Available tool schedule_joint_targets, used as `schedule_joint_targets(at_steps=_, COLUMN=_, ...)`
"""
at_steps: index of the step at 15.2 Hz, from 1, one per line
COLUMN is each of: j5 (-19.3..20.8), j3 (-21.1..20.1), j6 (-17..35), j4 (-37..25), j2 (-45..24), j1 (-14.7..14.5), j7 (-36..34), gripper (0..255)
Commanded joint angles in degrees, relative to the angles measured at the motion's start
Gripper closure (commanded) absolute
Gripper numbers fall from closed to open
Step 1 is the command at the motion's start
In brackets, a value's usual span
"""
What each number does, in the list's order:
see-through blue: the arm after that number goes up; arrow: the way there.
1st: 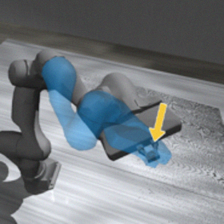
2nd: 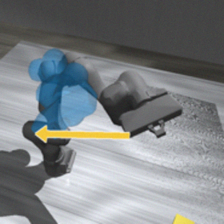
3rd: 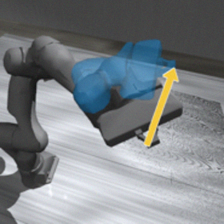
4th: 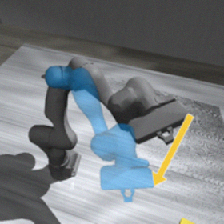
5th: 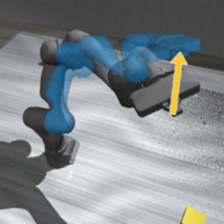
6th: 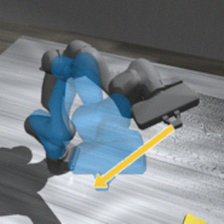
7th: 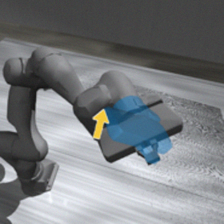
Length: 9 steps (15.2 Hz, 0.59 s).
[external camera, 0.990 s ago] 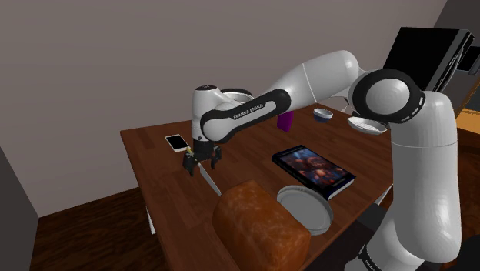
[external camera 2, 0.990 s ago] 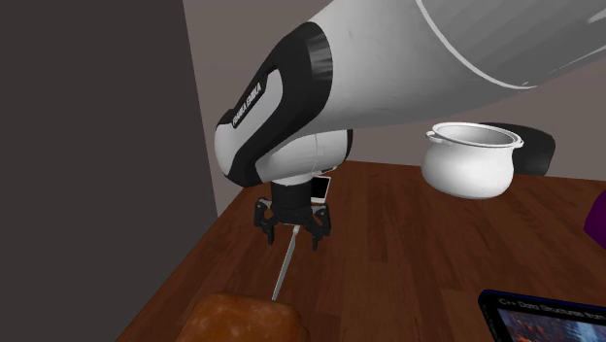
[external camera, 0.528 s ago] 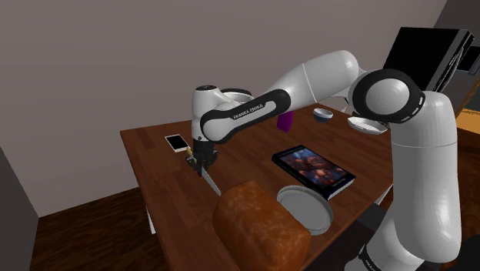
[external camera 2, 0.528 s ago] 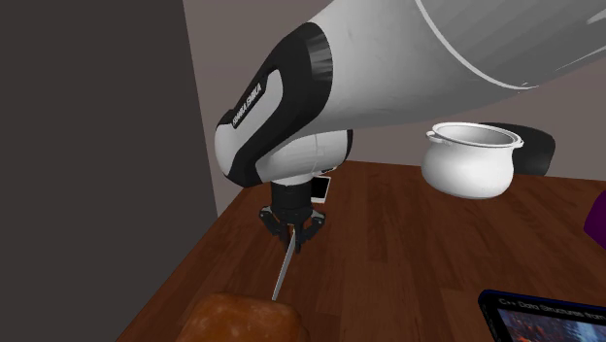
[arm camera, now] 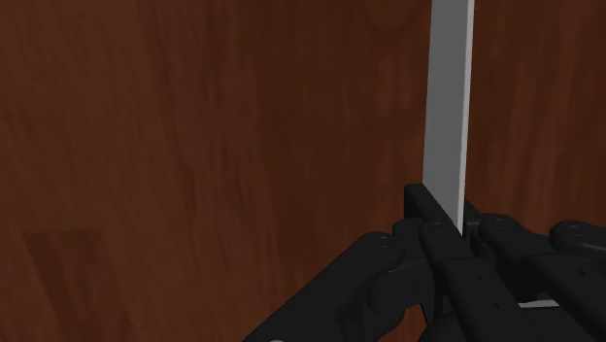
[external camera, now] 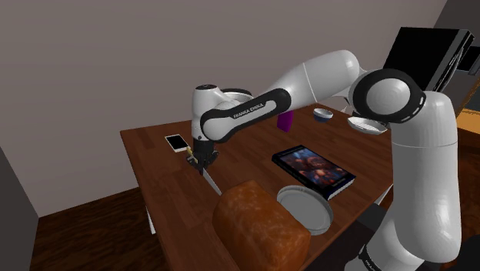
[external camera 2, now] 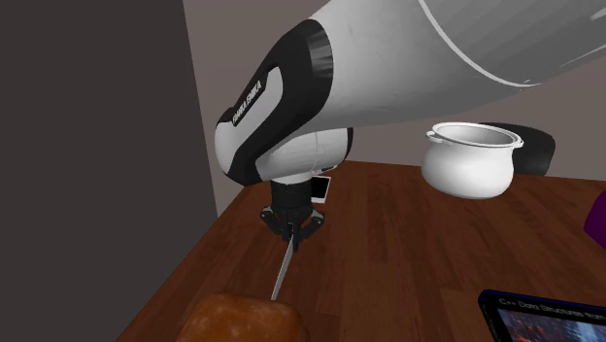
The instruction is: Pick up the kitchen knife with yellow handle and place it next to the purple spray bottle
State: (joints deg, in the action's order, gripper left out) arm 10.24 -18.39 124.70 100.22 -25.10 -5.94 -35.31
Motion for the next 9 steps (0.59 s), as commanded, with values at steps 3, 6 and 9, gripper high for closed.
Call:
schedule_joint_targets(at_steps=3, j5=-0.6, j3=-0.3, j6=-2.2, j4=-1.0, j2=1.3, j1=0.1, j7=0.3, gripper=255)
schedule_joint_targets(at_steps=6, j5=-1.0, j3=-0.5, j6=-4.1, j4=-2.0, j2=2.2, j1=0.3, j7=0.6, gripper=255)
schedule_joint_targets(at_steps=9, j5=-1.4, j3=-0.7, j6=-6.0, j4=-3.1, j2=3.1, j1=0.3, j7=0.9, gripper=255)
